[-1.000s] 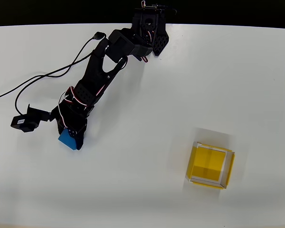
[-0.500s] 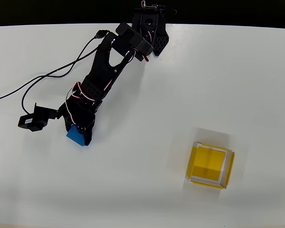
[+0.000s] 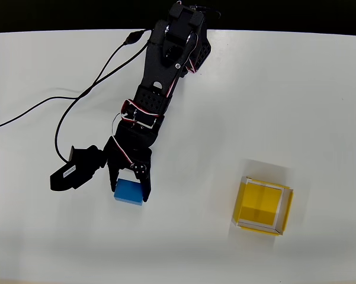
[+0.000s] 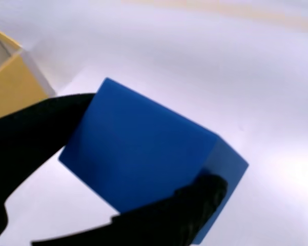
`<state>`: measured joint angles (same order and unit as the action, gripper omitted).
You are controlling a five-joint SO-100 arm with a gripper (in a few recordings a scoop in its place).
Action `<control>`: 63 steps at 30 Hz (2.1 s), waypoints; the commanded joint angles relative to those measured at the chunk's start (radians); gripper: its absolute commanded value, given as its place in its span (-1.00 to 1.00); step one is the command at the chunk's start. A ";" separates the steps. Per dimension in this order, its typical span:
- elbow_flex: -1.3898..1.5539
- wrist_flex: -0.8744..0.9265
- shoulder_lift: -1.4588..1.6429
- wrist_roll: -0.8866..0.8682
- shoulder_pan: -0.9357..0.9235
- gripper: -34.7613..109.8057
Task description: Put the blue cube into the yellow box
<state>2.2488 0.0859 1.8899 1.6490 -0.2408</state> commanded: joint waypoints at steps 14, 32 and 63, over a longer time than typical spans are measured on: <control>-0.037 -0.209 0.259 0.097 0.454 -0.17; -0.388 -0.299 -0.184 -0.005 0.683 -0.17; -0.342 -0.195 -0.376 -0.225 0.729 0.03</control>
<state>1.9205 -0.0798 1.4481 1.4189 0.4694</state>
